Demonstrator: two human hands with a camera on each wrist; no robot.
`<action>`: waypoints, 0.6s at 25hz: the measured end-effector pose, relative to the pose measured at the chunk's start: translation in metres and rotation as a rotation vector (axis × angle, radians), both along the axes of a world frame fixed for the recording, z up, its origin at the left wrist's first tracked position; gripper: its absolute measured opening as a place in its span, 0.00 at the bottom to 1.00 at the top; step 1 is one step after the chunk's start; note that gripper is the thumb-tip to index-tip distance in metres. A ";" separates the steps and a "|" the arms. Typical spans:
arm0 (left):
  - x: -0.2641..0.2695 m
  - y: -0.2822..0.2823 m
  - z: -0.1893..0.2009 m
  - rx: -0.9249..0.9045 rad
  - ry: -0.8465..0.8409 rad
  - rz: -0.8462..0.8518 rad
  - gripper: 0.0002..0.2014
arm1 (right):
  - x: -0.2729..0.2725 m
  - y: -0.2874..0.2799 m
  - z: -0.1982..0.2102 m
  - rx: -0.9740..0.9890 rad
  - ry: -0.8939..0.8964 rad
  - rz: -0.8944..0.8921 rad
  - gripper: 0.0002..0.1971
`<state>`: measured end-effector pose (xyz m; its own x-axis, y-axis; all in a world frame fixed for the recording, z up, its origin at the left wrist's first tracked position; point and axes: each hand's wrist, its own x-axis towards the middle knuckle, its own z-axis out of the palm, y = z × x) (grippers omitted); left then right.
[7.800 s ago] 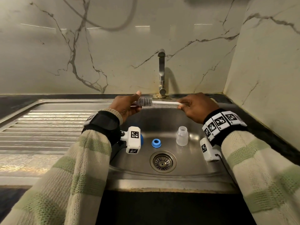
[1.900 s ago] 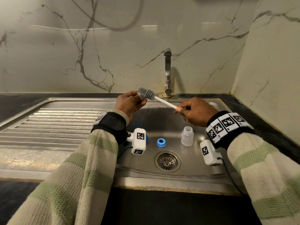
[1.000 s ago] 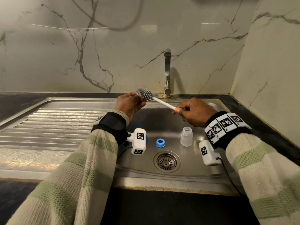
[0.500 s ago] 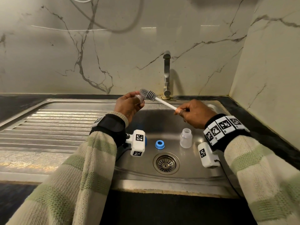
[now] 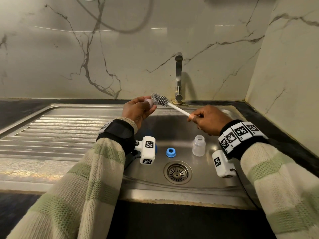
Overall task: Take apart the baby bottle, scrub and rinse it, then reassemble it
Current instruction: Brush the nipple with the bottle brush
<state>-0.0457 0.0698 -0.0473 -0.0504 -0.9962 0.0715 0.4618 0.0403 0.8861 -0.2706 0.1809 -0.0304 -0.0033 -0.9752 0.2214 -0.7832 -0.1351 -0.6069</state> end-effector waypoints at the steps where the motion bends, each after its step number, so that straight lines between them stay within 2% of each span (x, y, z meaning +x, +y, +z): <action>1: 0.000 -0.001 -0.001 -0.002 -0.019 0.006 0.09 | 0.001 0.000 0.000 0.007 -0.006 0.013 0.11; 3: 0.001 -0.003 -0.002 0.004 -0.060 0.016 0.09 | 0.003 -0.001 -0.001 0.036 -0.027 0.055 0.10; 6: 0.002 -0.005 -0.004 0.014 -0.103 0.018 0.07 | 0.001 -0.003 -0.002 -0.002 -0.037 -0.006 0.11; 15: 0.000 -0.002 -0.001 0.018 -0.063 0.030 0.08 | 0.001 -0.002 -0.001 0.003 -0.021 0.015 0.11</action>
<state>-0.0456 0.0682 -0.0481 -0.0239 -0.9984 0.0517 0.4043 0.0377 0.9139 -0.2691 0.1794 -0.0317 0.0071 -0.9759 0.2180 -0.7684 -0.1449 -0.6234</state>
